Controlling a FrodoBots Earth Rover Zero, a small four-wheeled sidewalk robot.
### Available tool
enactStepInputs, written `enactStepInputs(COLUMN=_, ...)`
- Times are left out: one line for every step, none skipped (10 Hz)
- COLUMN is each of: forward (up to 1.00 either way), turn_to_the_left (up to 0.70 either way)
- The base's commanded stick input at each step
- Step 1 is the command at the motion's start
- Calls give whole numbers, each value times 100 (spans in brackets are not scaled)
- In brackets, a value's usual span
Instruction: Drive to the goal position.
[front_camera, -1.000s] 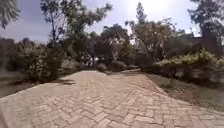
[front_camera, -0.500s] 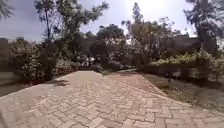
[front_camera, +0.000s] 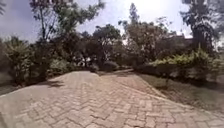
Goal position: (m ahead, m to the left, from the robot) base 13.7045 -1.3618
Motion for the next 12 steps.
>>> enactStepInputs(forward=30, turn_to_the_left=0)
enactStepInputs(forward=30, turn_to_the_left=0)
enactStepInputs(forward=30, turn_to_the_left=0)
enactStepInputs(forward=30, turn_to_the_left=0)
enactStepInputs(forward=30, turn_to_the_left=0)
enactStepInputs(forward=30, turn_to_the_left=0)
enactStepInputs(forward=30, turn_to_the_left=0)
enactStepInputs(forward=30, turn_to_the_left=0)
enactStepInputs(forward=30, turn_to_the_left=0)
enactStepInputs(forward=30, turn_to_the_left=0)
enactStepInputs(forward=30, turn_to_the_left=0)
enactStepInputs(forward=30, turn_to_the_left=-5)
